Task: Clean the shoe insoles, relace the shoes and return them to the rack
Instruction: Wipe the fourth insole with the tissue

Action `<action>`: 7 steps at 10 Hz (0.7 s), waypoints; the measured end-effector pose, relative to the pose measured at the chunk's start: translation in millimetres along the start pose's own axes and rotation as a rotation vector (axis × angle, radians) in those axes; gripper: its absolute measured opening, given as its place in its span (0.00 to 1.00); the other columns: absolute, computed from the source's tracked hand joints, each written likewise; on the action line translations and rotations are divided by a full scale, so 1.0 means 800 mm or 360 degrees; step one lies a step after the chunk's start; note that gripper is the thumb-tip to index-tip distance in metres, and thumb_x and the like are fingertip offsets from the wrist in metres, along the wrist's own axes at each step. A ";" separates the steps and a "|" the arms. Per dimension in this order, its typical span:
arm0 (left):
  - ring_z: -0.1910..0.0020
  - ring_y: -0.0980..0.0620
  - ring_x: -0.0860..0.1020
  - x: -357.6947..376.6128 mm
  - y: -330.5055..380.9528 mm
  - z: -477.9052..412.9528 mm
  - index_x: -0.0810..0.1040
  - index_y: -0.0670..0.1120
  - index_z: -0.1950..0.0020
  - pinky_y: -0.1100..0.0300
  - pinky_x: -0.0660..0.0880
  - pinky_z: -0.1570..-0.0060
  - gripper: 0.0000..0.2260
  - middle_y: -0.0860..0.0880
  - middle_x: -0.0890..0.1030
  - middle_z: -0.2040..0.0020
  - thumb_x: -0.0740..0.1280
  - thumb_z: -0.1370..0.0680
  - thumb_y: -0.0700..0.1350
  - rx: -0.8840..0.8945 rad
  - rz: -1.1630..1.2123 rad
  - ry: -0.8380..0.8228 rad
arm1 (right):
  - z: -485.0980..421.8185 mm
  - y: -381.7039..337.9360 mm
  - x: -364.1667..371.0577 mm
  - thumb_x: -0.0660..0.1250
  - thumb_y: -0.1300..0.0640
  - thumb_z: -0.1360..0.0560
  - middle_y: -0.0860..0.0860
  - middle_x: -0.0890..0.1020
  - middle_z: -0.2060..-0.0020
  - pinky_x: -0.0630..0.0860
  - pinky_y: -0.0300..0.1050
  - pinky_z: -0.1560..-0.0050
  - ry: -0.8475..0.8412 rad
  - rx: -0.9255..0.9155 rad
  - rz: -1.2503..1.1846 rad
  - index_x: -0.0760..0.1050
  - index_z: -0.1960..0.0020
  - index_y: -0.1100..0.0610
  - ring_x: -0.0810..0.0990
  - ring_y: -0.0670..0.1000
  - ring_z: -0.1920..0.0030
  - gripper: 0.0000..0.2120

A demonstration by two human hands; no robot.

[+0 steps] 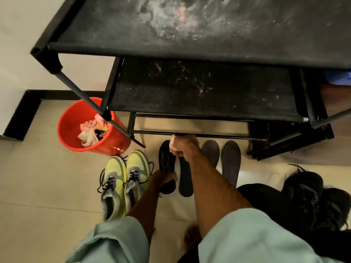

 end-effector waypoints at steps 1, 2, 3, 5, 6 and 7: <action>0.37 0.40 0.75 -0.018 0.015 0.019 0.70 0.39 0.30 0.52 0.76 0.50 0.31 0.43 0.72 0.34 0.76 0.28 0.50 0.0056 0.0185 -0.0155 | 0.037 -0.016 -0.008 0.68 0.49 0.19 0.59 0.86 0.55 0.83 0.52 0.53 0.0188 0.0138 0.0164 0.80 0.45 0.61 0.84 0.55 0.54 0.14; 0.43 0.42 0.74 -0.043 0.023 0.043 0.73 0.41 0.34 0.53 0.73 0.48 0.27 0.45 0.74 0.38 0.78 0.28 0.47 0.0140 0.0392 -0.0279 | 0.052 -0.024 -0.007 0.71 0.49 0.21 0.59 0.85 0.56 0.79 0.47 0.71 0.0211 0.0101 0.0282 0.77 0.45 0.61 0.87 0.58 0.54 0.15; 0.64 0.50 0.75 -0.063 0.015 0.070 0.76 0.43 0.46 0.63 0.72 0.69 0.12 0.45 0.77 0.57 0.74 0.25 0.43 0.0044 0.0476 -0.0426 | 0.081 -0.049 -0.015 0.73 0.49 0.23 0.58 0.86 0.63 0.82 0.44 0.70 0.0285 -0.0077 0.0368 0.80 0.47 0.64 0.86 0.54 0.66 0.17; 0.80 0.58 0.66 -0.115 0.029 0.151 0.76 0.42 0.60 0.69 0.62 0.80 0.11 0.49 0.72 0.73 0.64 0.19 0.43 0.0079 0.0507 -0.0600 | 0.154 -0.073 -0.022 0.71 0.60 0.21 0.58 0.85 0.60 0.85 0.49 0.56 0.0280 -0.0312 0.0438 0.80 0.50 0.64 0.88 0.56 0.56 0.07; 0.80 0.60 0.65 -0.151 0.041 0.215 0.76 0.43 0.60 0.70 0.59 0.82 0.12 0.50 0.72 0.74 0.61 0.18 0.43 0.0161 0.0444 -0.0656 | 0.189 -0.076 -0.021 0.71 0.60 0.21 0.61 0.86 0.58 0.85 0.50 0.52 0.0277 -0.0398 0.0457 0.78 0.59 0.63 0.87 0.56 0.58 0.09; 0.80 0.61 0.64 -0.191 0.050 0.284 0.76 0.42 0.59 0.71 0.57 0.81 0.12 0.50 0.73 0.72 0.60 0.17 0.43 0.0287 0.0325 -0.0659 | 0.227 -0.077 -0.015 0.71 0.61 0.22 0.62 0.86 0.59 0.79 0.41 0.66 0.0222 -0.0426 0.0420 0.80 0.61 0.64 0.83 0.54 0.65 0.10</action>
Point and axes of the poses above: each hand's wrist, its own z-axis away from the middle knuckle, its own x-axis out of the palm, y = z × x, the point moved 10 cm from there along -z, towards the middle knuckle
